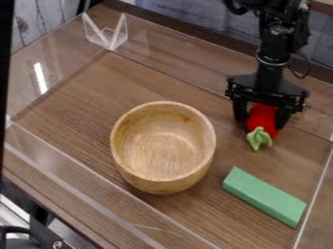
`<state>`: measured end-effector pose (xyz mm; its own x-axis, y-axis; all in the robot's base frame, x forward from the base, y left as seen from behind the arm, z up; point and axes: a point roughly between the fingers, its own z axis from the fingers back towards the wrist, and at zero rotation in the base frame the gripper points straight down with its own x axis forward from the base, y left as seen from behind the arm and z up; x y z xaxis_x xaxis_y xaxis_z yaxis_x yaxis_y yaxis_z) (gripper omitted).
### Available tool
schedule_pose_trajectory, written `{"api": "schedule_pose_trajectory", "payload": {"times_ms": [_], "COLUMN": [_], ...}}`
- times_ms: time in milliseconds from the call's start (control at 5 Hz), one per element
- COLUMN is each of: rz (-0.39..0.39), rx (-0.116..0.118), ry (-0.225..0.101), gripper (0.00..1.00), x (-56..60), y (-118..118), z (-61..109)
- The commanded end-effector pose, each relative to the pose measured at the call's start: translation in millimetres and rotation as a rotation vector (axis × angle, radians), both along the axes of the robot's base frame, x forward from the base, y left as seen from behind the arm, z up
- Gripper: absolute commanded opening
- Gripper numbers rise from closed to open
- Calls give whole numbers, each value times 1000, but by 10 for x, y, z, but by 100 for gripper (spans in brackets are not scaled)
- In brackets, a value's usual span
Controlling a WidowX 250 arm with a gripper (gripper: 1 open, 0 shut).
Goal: Move the red fruit to the right
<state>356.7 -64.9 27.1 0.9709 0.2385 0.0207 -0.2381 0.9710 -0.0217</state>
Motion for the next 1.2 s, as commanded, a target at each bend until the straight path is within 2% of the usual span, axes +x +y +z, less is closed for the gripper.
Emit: {"api": "schedule_pose_trajectory", "payload": {"times_ms": [0,1000], "rz": [-9,-22], "rx": [-11,-52], "ry": [-35,-1], "gripper": [100,100], "x": [72,27], "y": [-34,-121], "z": [185,371]}}
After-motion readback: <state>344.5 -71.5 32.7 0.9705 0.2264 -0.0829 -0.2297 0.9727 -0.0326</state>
